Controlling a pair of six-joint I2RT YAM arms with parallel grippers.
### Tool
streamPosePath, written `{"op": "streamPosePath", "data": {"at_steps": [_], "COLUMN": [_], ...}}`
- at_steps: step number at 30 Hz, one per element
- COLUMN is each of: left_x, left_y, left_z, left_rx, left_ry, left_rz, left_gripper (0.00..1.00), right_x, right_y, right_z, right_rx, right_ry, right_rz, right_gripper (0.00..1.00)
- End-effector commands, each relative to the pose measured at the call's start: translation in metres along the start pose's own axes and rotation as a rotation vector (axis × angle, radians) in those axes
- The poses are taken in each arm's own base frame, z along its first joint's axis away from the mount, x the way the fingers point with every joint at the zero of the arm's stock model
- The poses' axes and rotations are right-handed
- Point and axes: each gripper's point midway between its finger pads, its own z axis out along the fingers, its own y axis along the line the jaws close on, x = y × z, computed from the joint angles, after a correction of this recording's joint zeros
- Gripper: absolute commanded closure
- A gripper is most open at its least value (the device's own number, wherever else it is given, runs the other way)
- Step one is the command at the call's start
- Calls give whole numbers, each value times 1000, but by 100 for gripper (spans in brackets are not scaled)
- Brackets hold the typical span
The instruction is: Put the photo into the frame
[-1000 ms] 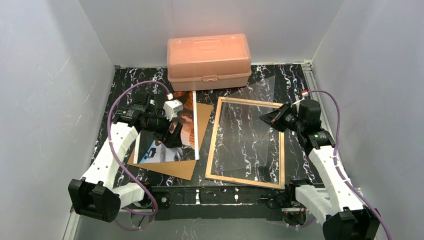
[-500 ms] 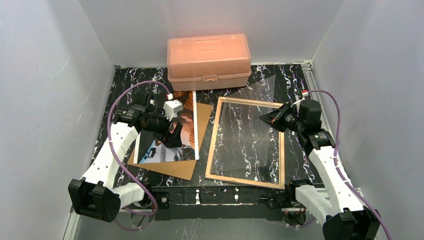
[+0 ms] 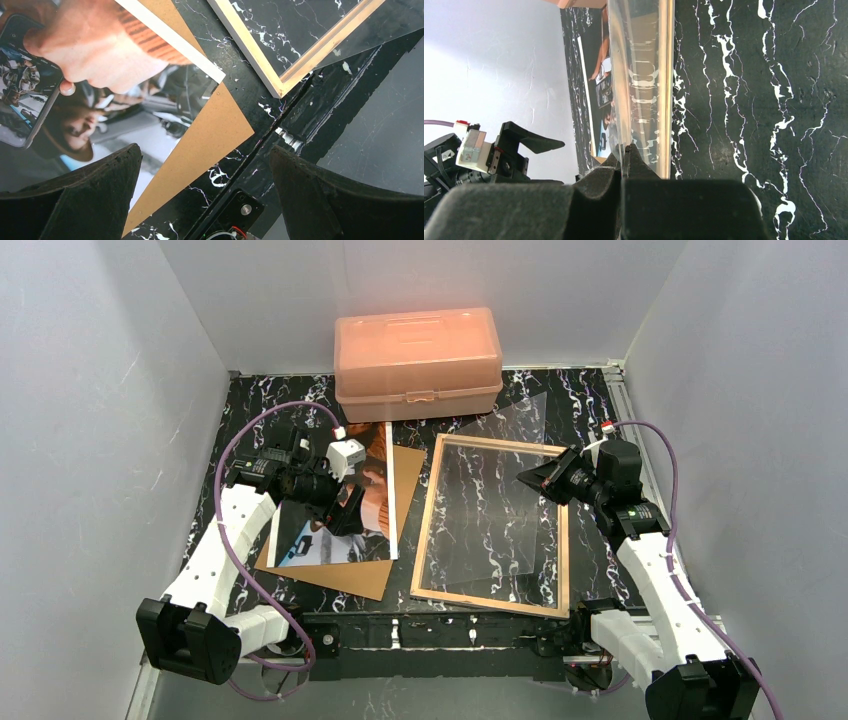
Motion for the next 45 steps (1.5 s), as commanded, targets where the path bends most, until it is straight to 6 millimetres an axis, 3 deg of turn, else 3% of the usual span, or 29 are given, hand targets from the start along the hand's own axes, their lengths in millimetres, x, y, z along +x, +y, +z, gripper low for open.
{"op": "streamPosePath", "data": {"at_steps": [1, 14, 38, 45], "left_x": [-8, -9, -10, -11], "left_y": [-5, -6, -6, -6], "left_z": [-10, -13, -15, -14], "left_rx": [-7, -10, -13, -8], "left_ry": [-30, -30, -27, -24], "left_rz": [38, 43, 59, 57], "left_gripper": [1, 2, 2, 2], "right_x": [-4, -3, -6, -9], "right_y": [13, 0, 8, 25], "right_z": [-2, 1, 11, 2], "right_rx": [-76, -34, -78, -137], "right_ry": [-23, -23, 19, -5], "right_rz": [-49, -79, -187, -201], "right_gripper": [99, 99, 99, 99]}}
